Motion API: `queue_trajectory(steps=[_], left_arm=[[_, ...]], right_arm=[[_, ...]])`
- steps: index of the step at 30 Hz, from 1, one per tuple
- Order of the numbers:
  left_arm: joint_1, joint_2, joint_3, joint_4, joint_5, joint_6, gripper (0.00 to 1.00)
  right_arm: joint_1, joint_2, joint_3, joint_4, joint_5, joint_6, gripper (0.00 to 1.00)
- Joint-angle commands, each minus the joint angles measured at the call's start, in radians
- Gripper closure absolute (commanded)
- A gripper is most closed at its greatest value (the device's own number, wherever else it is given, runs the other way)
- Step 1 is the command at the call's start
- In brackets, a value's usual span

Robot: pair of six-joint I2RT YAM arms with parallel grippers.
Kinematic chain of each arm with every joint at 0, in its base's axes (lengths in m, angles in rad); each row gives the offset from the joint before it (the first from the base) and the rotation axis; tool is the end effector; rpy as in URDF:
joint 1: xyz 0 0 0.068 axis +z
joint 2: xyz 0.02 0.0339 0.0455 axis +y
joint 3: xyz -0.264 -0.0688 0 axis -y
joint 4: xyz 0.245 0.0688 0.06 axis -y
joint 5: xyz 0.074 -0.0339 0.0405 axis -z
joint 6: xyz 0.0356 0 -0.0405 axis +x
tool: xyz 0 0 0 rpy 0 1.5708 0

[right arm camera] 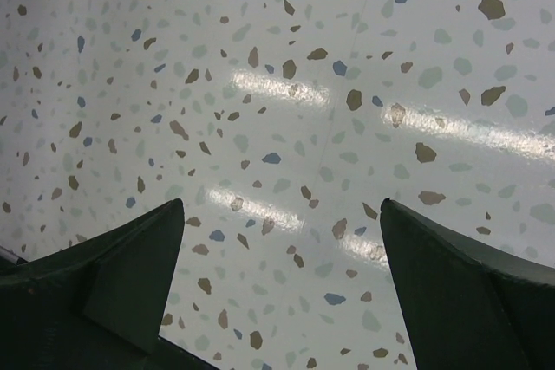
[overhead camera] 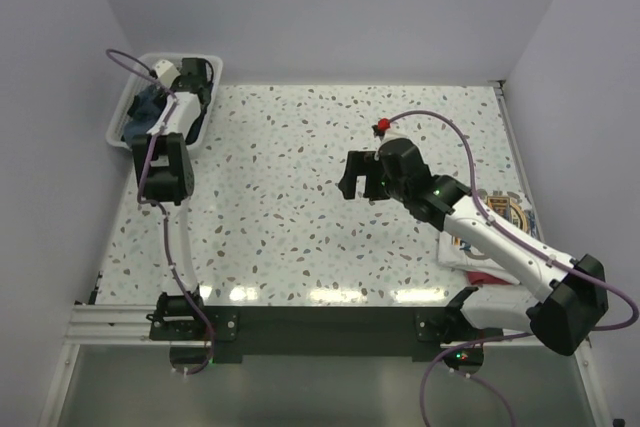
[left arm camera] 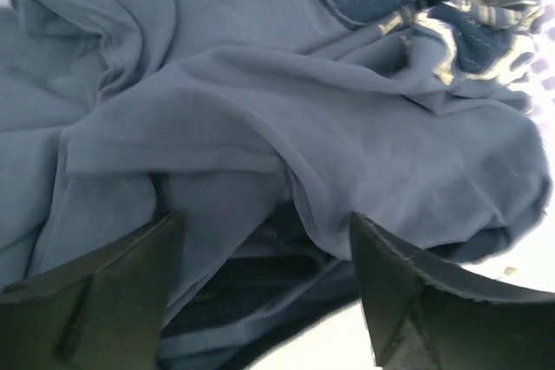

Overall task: Fold and stack the tank tops
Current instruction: Grab the tank top from the pile

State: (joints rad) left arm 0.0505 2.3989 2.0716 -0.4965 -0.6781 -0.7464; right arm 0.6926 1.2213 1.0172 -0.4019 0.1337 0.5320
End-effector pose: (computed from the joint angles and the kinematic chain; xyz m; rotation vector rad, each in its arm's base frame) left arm 0.5331 0.0493 0.1954 -1.1296 1.9025 0.4338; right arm 0.2120 0.1697 0.3084 -0.1006 2.2220 0.5472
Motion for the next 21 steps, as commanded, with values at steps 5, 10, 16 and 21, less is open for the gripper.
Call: queue_trajectory(steps=[5, 10, 16, 21], left_arm=[[0.018, 0.045, 0.056, 0.099, 0.023, -0.084, 0.35], [0.018, 0.062, 0.051, 0.171, 0.049, -0.070, 0.72], [0.012, -0.020, 0.042, 0.269, 0.097, 0.002, 1.00], [-0.003, -0.168, 0.042, 0.331, 0.091, 0.080, 1.00]], right_arm=[[-0.004, -0.008, -0.026, 0.040, -0.025, -0.009, 0.01], [-0.004, -0.002, -0.038, 0.048, -0.031, -0.009, 0.01], [-0.004, 0.001, -0.032, 0.052, -0.028, -0.012, 0.01], [-0.002, 0.011, -0.019, 0.054, -0.031, -0.013, 0.01]])
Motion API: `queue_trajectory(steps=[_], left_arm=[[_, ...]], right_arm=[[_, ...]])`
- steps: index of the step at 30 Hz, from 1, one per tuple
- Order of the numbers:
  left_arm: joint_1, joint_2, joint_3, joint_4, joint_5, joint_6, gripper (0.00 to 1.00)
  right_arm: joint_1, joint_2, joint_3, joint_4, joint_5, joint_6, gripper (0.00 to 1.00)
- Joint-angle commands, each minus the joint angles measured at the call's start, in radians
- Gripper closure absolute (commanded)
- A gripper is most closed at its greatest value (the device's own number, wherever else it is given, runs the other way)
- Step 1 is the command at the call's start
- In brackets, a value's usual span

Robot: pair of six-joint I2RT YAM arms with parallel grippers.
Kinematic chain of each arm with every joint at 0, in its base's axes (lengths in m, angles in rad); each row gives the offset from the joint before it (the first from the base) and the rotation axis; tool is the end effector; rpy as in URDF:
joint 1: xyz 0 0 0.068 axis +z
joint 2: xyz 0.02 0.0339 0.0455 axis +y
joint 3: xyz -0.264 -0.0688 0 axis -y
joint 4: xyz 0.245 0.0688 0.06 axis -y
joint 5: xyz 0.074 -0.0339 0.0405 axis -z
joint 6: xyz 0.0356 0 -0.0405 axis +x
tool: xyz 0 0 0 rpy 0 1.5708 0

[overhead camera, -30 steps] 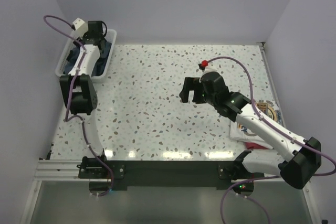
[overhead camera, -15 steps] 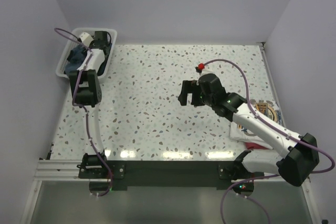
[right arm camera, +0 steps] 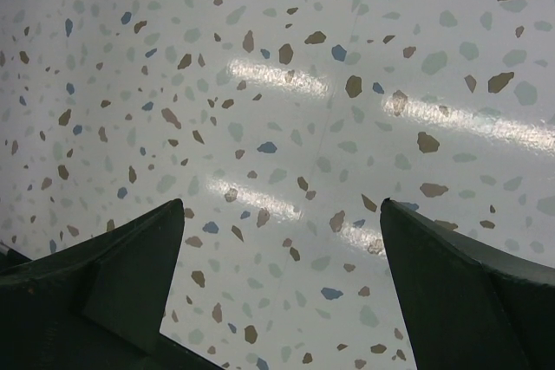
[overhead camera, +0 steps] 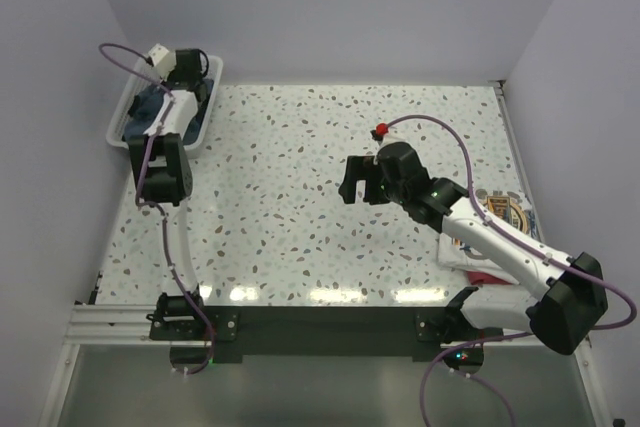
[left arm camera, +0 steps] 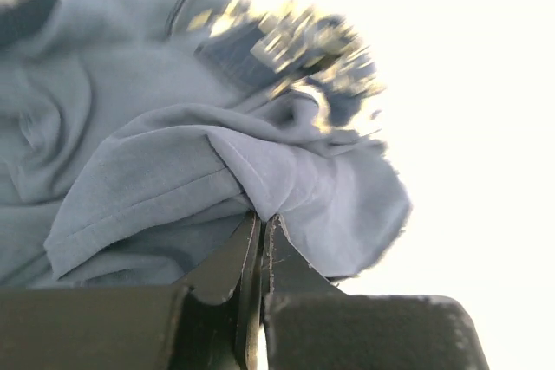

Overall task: Fold and stack the tank tops
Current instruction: Grab the tank top from the pile, then move the tank top to the center of the board

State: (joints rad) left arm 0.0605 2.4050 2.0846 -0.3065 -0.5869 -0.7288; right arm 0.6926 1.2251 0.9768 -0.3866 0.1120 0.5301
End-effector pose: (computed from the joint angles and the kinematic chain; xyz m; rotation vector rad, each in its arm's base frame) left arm 0.5487 0.0530 0.2098 -1.0885 1.7846 0.2439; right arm 0.2110 0.1699 0.2950 -0.1194 2.2547 0.5511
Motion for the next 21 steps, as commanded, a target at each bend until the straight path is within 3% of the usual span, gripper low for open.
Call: queue_trajectory(steps=[1, 11, 21], left_arm=[[-0.021, -0.219, 0.029, 0.155, 0.004, 0.077, 1.00], [-0.157, -0.469, 0.063, 0.239, 0.073, 0.300, 1.00], [-0.574, -0.751, -0.012, 0.309, 0.006, 0.500, 1.00]], right_arm=[[-0.004, 0.011, 0.028, 0.040, -0.008, -0.012, 0.01], [-0.005, 0.060, 0.141, 0.008, 0.106, -0.032, 0.01], [-0.008, -0.047, 0.194, -0.001, 0.228, -0.015, 0.01]])
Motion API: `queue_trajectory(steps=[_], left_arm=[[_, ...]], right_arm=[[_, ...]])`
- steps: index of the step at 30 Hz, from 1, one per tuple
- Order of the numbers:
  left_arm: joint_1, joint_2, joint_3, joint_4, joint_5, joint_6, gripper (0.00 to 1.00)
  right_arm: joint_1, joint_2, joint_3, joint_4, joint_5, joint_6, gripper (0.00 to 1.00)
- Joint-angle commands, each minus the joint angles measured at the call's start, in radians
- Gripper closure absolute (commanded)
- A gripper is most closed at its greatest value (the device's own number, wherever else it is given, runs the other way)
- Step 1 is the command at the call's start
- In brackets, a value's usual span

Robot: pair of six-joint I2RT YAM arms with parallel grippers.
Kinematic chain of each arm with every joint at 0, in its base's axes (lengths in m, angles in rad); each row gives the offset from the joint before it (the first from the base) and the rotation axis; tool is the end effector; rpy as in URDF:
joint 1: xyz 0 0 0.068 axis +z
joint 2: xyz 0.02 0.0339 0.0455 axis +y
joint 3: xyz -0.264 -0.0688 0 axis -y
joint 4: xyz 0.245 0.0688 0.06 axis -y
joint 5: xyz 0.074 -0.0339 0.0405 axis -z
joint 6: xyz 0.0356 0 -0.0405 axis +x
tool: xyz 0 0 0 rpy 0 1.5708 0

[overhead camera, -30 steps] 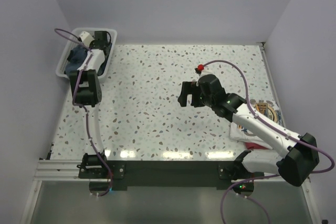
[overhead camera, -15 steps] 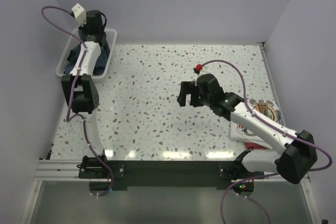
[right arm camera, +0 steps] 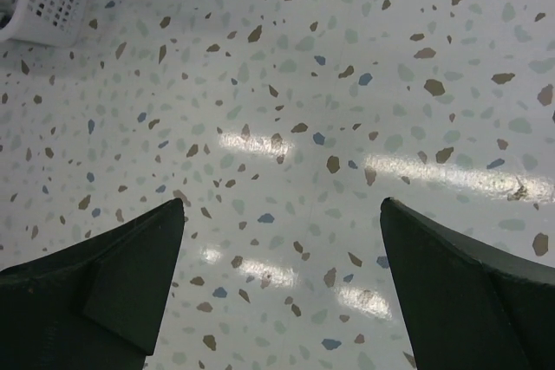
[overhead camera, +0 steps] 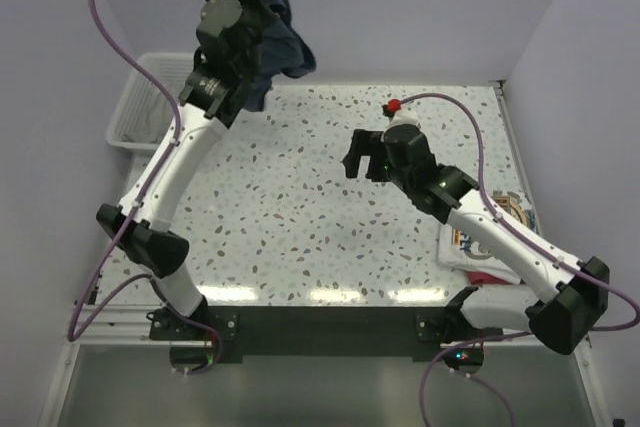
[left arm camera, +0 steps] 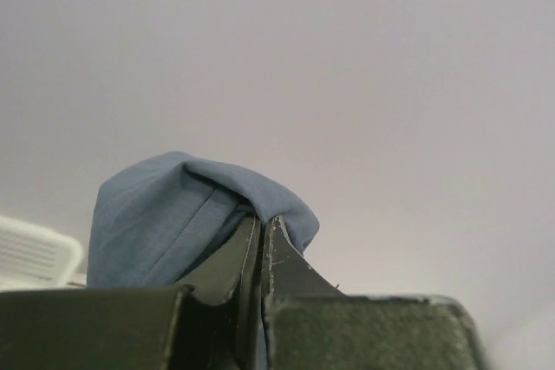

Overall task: Fold and stack the tank tops
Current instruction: Move the tank top to the center of the board

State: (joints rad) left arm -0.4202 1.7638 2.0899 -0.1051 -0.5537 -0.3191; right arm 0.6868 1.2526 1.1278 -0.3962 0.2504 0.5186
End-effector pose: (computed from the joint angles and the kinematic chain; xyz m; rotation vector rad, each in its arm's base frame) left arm 0.3594 -0.1401 0.5308 -0.3976 1.3293 -0.2439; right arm 0.2237 0.1720 0.3393 -0.0239 2.1087 0.4723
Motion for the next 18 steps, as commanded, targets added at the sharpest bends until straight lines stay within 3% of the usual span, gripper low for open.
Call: queue_trajectory(steps=[1, 4, 9, 12, 13, 16, 18], left_arm=[[-0.121, -0.125, -0.052, 0.137, -0.031, 0.098, 1.00], [-0.186, -0.182, -0.135, 0.137, -0.029, 0.045, 1.00], [-0.195, -0.210, -0.287, 0.072, -0.026, -0.090, 1.00], [-0.126, -0.201, -0.455, 0.007, 0.047, -0.216, 0.63], [-0.094, -0.193, -0.496, 0.001, 0.152, -0.301, 0.47], [0.026, -0.147, -0.614, 0.002, 0.335, -0.376, 0.31], [0.067, -0.139, -0.658, -0.031, 0.370, -0.380, 0.30]], right_arm=[[-0.004, -0.090, 0.040, 0.008, 0.104, -0.003, 0.01], [-0.004, -0.139, 0.024, 0.007, 0.145, 0.000, 0.01], [-0.004, -0.168, 0.000, -0.010, 0.199, 0.014, 0.01], [-0.006, -0.151, -0.017, -0.015, 0.225, 0.015, 0.01], [-0.009, -0.127, -0.020, -0.015, 0.231, 0.017, 0.01], [-0.015, -0.066, -0.025, -0.024, 0.208, 0.021, 0.01], [-0.015, -0.038, -0.031, -0.036, 0.173, 0.024, 0.01]])
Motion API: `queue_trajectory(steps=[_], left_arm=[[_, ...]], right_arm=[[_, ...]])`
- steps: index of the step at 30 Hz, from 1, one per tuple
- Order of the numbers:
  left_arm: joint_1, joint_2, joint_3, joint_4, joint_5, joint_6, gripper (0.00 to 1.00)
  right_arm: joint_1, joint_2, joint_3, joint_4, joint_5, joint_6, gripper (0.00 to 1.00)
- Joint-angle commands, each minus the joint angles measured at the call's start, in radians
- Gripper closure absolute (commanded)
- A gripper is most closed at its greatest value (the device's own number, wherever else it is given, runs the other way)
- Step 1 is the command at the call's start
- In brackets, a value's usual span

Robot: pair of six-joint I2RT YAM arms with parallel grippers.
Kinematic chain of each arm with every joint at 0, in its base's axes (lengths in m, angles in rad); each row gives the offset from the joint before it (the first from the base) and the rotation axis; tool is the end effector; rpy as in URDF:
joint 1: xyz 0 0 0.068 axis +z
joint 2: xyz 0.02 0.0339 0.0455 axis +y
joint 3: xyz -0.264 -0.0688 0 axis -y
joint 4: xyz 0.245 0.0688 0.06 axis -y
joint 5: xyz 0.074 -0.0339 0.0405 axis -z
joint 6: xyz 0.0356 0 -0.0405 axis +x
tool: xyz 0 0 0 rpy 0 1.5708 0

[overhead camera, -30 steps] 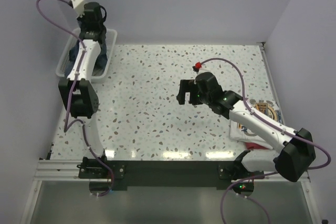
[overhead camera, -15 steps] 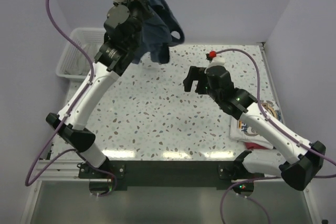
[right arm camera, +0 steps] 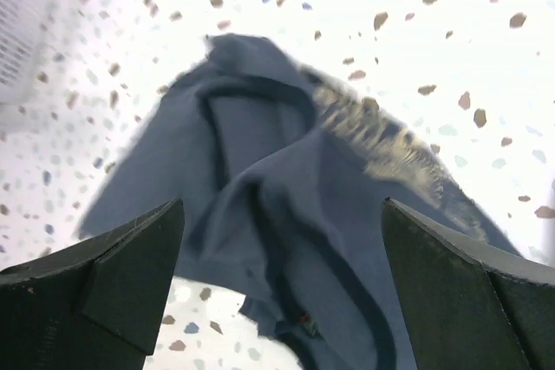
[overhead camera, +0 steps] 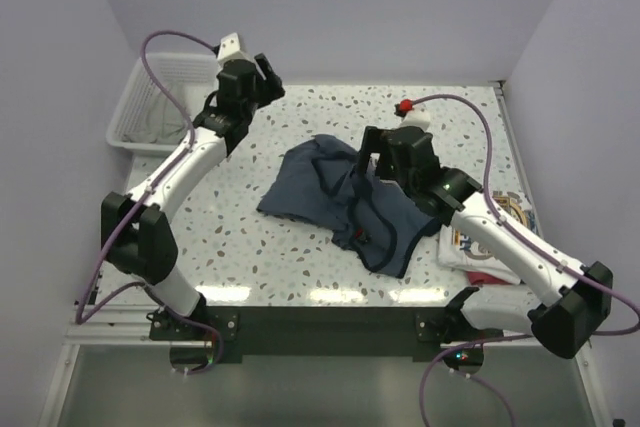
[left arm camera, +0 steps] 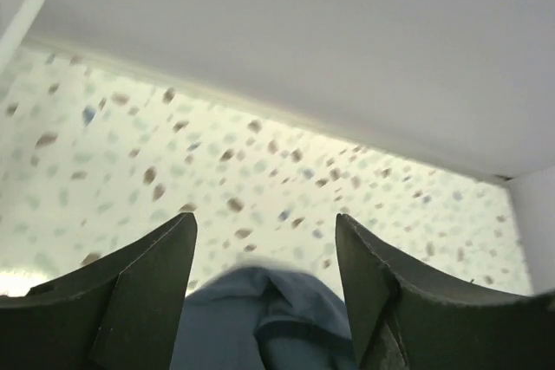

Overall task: Fold and stack the tank tops
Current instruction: Move the tank top to the center of the board, then flatten the tank top out

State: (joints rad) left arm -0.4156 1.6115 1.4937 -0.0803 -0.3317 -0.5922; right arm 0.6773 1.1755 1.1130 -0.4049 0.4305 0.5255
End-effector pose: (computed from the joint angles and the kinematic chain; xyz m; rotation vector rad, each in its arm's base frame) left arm 0.3584 -0.1455 0.3869 -0.3961 1.7340 -0.4387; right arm 0.2131 0.1523 0.3538 0.1161 2.0049 0.3343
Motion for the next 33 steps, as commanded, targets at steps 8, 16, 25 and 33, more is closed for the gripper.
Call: queue_trajectory(steps=[8, 16, 25, 33], left_arm=[[0.066, -0.179, -0.421, -0.096, 0.120, -0.190, 0.41], [0.063, -0.252, -0.722, -0.128, 0.115, -0.195, 0.46], [0.055, -0.138, -0.760, -0.061, 0.158, -0.075, 0.33], [0.055, -0.047, -0.782, 0.010, 0.181, -0.057, 0.46]], right_arm=[[0.087, 0.050, -0.253, 0.014, -0.113, 0.143, 0.05], [0.107, 0.072, -0.366, 0.006, -0.007, 0.228, 0.07], [0.053, 0.216, -0.338, 0.023, 0.050, 0.235, 0.08], [0.044, 0.101, -0.370, -0.040, 0.034, 0.248, 0.09]])
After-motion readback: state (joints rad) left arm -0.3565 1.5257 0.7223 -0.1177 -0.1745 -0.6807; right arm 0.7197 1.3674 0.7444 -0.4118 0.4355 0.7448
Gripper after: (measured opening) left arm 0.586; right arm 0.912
